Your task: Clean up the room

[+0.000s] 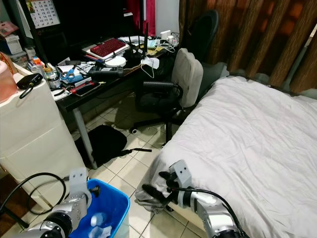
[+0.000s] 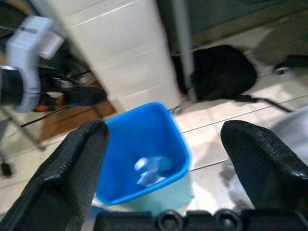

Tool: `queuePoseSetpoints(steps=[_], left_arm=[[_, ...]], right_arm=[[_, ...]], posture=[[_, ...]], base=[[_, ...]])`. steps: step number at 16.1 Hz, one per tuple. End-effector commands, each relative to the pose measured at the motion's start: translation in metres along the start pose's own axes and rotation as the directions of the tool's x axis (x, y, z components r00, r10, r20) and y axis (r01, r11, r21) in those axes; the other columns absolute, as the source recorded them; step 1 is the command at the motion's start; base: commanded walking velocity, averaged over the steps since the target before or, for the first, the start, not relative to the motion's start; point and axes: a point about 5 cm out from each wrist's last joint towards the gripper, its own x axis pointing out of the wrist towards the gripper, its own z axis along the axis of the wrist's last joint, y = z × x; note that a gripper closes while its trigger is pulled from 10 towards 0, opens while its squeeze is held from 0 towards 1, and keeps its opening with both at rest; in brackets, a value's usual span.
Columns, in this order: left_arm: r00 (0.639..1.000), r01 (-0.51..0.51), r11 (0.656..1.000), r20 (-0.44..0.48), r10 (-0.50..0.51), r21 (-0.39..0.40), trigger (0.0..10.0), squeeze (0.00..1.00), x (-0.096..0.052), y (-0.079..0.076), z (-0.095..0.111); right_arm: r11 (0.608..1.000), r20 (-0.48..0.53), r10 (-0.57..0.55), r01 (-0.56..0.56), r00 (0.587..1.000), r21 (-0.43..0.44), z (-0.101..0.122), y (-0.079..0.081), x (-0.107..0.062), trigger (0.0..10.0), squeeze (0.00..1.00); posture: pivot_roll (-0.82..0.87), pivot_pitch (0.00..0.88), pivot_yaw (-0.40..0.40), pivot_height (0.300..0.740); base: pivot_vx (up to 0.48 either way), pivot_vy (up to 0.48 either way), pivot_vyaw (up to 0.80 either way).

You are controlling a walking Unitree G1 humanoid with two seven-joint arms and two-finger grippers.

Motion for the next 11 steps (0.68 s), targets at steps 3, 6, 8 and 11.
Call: queuePoseSetpoints(steps=[3,6,8,11], left_arm=[[0.863,0.095,0.988,0.485,-0.142,0.120,10.0,0.00,-0.023,-0.006,0.049],[0.737,0.147,0.978,0.643,-0.208,0.148,10.0,0.00,-0.061,0.001,0.050],[0.703,0.168,0.976,0.678,-0.216,0.137,10.0,0.00,-0.073,-0.002,0.049],[0.701,0.220,0.962,0.659,-0.272,0.164,10.0,0.00,-0.073,-0.016,0.054]], right_arm=[[0.934,0.141,-0.345,0.355,0.928,-0.047,0.020,-0.033,-0.020,10.0,0.00],[0.836,0.243,-0.532,0.549,0.811,-0.002,0.016,-0.039,-0.054,10.0,0.00],[0.792,0.275,-0.593,0.609,0.756,0.034,0.009,-0.036,-0.064,10.0,0.00],[0.779,0.309,-0.604,0.626,0.735,0.036,0.017,-0.036,-0.056,10.0,0.00]], posture=[[-0.02,0.002,-0.011,0.740],[0.01,0.000,-0.014,0.740],[0.01,0.000,-0.011,0.740],[-0.03,0.000,0.005,0.740]], base=[[0.000,0.000,0.00],[0.000,0.000,0.00],[0.000,-0.480,0.00],[0.000,-0.480,-0.50]])
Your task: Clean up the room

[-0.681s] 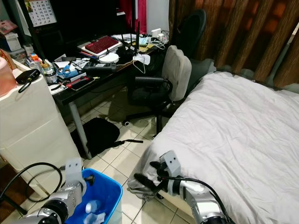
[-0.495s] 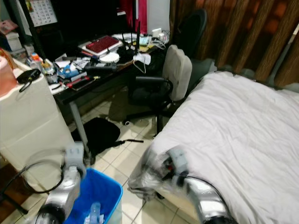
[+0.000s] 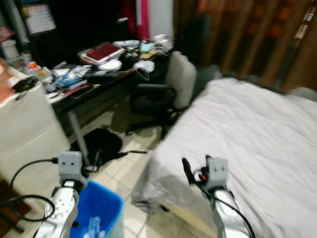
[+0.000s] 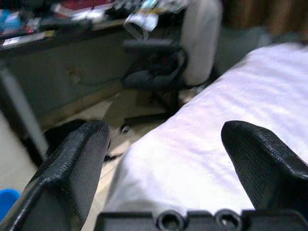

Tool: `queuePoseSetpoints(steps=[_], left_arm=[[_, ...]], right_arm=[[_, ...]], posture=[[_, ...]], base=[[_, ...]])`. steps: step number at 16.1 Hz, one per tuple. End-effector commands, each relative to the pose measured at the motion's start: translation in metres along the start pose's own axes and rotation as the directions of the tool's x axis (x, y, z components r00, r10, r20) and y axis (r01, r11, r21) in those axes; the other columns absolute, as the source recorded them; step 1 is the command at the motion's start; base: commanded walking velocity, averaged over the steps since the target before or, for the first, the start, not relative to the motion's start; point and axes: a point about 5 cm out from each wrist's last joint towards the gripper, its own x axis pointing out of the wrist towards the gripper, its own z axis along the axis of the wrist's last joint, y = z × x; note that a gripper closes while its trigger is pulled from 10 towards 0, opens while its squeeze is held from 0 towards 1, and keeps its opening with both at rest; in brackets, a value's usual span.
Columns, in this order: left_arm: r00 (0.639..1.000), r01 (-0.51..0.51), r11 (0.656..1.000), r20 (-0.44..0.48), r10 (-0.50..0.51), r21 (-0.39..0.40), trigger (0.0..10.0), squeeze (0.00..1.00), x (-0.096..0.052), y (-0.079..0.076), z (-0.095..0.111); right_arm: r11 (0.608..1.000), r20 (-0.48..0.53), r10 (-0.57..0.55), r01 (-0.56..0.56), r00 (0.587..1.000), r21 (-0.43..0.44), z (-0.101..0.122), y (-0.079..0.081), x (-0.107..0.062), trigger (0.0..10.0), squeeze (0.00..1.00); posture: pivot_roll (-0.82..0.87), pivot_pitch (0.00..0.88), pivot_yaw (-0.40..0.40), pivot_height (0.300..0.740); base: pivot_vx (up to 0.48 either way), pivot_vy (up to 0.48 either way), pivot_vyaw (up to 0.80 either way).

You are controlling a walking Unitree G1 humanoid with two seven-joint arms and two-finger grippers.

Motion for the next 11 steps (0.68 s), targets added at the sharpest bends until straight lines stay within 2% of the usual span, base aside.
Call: queuePoseSetpoints(steps=[1,3,5,7,11], left_arm=[[0.999,0.046,0.999,-0.003,-0.046,-0.002,10.0,0.00,0.003,-0.009,0.002],[0.998,0.038,0.999,-0.056,-0.038,0.004,10.0,0.00,0.000,-0.004,-0.010],[0.994,0.053,0.999,-0.101,-0.052,0.007,10.0,0.00,-0.005,-0.002,-0.020],[0.991,0.042,0.998,-0.126,-0.047,-0.043,10.0,0.00,-0.002,0.000,-0.022],[0.991,0.026,1.000,-0.128,-0.025,0.009,10.0,0.00,0.005,0.007,-0.022]], right_arm=[[0.999,0.010,-0.034,0.034,0.999,-0.007,0.003,-0.006,0.000,10.0,0.00],[0.998,0.006,-0.059,0.059,0.998,0.003,0.001,-0.010,-0.004,10.0,0.00],[0.996,-0.013,-0.094,0.094,0.996,0.006,-0.006,-0.015,-0.013,10.0,0.00],[0.995,-0.020,-0.100,0.101,0.995,0.006,-0.008,-0.015,-0.015,10.0,0.00],[0.997,-0.018,-0.082,0.082,0.997,0.012,-0.005,-0.009,-0.009,10.0,0.00]], posture=[[-0.04,0.000,0.010,0.740],[-0.05,0.000,0.015,0.740],[-0.05,0.000,0.015,0.740],[-0.06,0.000,0.015,0.740],[-0.06,0.000,0.012,0.740]], base=[[0.000,-0.480,-0.73],[0.000,-0.480,-0.70],[0.000,0.000,-0.69],[0.000,0.000,-0.67],[0.000,0.000,-0.67]])
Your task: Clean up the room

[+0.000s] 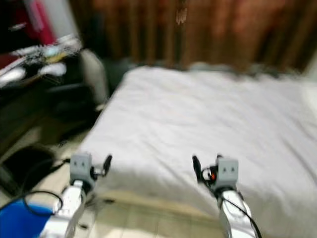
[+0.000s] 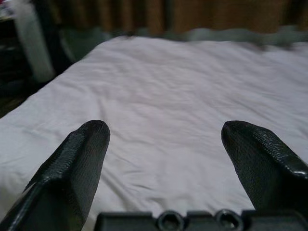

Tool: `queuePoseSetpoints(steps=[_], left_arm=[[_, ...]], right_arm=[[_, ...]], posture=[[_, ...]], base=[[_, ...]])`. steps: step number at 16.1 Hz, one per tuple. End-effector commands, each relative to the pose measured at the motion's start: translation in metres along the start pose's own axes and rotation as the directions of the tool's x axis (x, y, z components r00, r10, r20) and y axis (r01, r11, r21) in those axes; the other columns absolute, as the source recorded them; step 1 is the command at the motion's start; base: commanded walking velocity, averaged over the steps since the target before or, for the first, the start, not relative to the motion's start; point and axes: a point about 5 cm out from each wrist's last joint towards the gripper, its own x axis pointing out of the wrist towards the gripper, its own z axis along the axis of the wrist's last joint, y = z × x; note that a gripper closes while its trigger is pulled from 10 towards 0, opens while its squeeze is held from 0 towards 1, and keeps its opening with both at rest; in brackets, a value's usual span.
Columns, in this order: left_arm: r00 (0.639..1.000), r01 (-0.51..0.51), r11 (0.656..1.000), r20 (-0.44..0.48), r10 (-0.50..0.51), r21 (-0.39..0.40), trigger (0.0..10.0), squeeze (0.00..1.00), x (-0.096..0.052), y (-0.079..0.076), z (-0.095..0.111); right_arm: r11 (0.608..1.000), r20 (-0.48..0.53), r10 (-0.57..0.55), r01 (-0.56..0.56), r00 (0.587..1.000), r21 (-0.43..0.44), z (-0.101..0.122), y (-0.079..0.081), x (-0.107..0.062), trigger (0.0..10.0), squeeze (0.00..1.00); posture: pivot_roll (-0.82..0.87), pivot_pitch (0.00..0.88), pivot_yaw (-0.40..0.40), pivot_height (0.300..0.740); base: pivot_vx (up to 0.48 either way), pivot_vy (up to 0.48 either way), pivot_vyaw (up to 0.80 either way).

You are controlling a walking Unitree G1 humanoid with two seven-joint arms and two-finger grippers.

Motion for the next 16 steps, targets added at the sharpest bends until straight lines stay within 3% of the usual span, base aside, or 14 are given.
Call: queuePoseSetpoints(steps=[1,10,13,16], left_arm=[[1.000,-0.021,0.999,-0.005,0.021,0.031,10.0,0.00,0.001,0.008,0.000],[1.000,0.029,0.999,-0.012,-0.029,0.026,10.0,0.00,0.006,-0.004,-0.002],[1.000,0.000,0.999,0.018,0.001,-0.041,10.0,0.00,-0.005,0.002,-0.002],[0.996,0.046,0.999,0.079,-0.045,-0.012,10.0,0.00,-0.018,-0.003,0.011]], right_arm=[[1.000,-0.010,0.020,-0.019,1.000,0.014,-0.001,0.007,0.001,10.0,0.00],[1.000,-0.019,0.022,-0.022,1.000,-0.006,0.000,0.003,0.002,10.0,0.00],[1.000,0.026,0.001,-0.001,1.000,0.012,0.004,-0.003,-0.010,10.0,0.00],[1.000,0.049,0.016,-0.016,0.999,0.002,0.010,-0.003,-0.024,10.0,0.00]], posture=[[-0.06,0.000,0.011,0.740],[-0.08,0.000,0.012,0.740],[-0.08,0.000,-0.003,0.740],[-0.06,0.000,-0.018,0.740]], base=[[0.000,0.000,-0.67],[0.000,-0.480,-0.68],[0.000,0.000,-0.70],[0.000,0.000,-0.74]])
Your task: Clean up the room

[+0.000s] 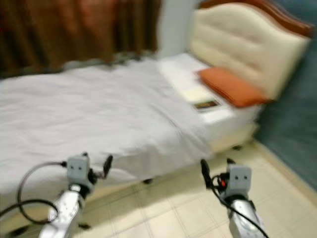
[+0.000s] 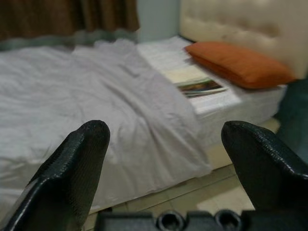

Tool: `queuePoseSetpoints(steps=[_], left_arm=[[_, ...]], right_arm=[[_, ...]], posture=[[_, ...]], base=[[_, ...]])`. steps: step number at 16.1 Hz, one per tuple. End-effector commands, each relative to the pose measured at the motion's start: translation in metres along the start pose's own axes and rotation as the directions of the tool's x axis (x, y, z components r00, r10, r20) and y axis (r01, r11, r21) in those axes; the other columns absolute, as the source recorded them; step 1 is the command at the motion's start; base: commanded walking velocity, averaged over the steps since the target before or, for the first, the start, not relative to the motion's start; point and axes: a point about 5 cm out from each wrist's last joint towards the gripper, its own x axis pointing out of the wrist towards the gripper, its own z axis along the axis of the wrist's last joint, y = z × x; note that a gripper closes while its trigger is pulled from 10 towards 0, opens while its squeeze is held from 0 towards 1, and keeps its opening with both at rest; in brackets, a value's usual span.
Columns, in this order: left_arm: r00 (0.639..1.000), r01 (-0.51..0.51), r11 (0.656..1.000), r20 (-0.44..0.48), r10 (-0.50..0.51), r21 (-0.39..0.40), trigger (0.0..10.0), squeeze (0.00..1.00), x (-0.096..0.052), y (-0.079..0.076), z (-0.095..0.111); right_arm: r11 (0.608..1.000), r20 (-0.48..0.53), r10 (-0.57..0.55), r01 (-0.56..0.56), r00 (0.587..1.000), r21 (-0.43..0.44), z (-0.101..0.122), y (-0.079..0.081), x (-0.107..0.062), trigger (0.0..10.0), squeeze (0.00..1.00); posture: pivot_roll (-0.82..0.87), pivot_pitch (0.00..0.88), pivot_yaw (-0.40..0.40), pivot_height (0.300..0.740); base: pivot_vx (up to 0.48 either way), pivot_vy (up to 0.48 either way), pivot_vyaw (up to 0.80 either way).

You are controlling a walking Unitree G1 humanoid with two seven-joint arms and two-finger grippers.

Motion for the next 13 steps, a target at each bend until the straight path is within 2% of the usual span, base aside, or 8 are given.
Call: queuePoseSetpoints(steps=[1,5,8,11,13], left_arm=[[1.000,0.004,1.000,0.002,-0.004,0.014,10.0,0.00,0.001,0.000,0.002],[0.999,0.021,1.000,-0.024,-0.021,0.022,10.0,0.00,0.011,-0.006,0.003],[0.992,0.011,0.998,-0.125,-0.004,0.057,10.0,0.00,0.012,-0.003,-0.012],[0.997,0.079,0.997,-0.012,-0.079,0.000,10.0,0.00,0.012,-0.012,0.004],[0.997,0.079,0.997,-0.012,-0.079,0.000,10.0,0.00,0.012,-0.012,0.004]], right_arm=[[0.999,0.003,0.037,-0.037,0.999,0.011,0.002,0.009,0.002,10.0,0.00],[0.999,0.004,0.048,-0.048,0.999,0.015,0.005,0.013,0.013,10.0,0.00],[0.999,-0.012,0.031,-0.030,0.999,0.015,-0.001,0.009,0.010,10.0,0.00],[1.000,0.007,-0.002,0.002,1.000,0.001,-0.001,0.003,0.003,10.0,0.00],[1.000,0.007,-0.002,0.002,1.000,0.001,-0.001,0.003,0.003,10.0,0.00]], posture=[[-0.06,0.000,-0.019,0.740],[-0.06,0.000,-0.014,0.740],[-0.08,0.000,-0.003,0.740],[-0.09,0.000,-0.003,0.740],[-0.09,0.000,-0.003,0.740]], base=[[0.000,0.000,-0.74],[0.000,-0.480,-0.74],[0.000,0.000,-0.74],[0.000,0.000,-0.74],[0.000,0.000,-0.74]])
